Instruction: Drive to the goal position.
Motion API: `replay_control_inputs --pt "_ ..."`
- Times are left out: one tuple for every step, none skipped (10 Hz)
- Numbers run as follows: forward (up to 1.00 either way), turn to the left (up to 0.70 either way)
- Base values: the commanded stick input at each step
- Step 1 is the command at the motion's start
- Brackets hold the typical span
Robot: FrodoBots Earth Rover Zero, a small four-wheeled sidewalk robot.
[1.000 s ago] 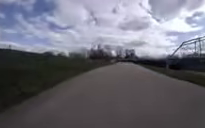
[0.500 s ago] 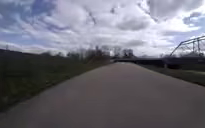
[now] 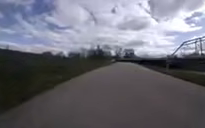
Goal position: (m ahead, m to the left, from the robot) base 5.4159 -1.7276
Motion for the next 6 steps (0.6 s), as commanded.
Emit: replay_control_inputs --pt "1.00 0.00" --pt "1.00 0.00" --pt "1.00 -0.08" --pt "1.00 -0.24" --pt "1.00 -0.40" --pt "1.00 -0.40"
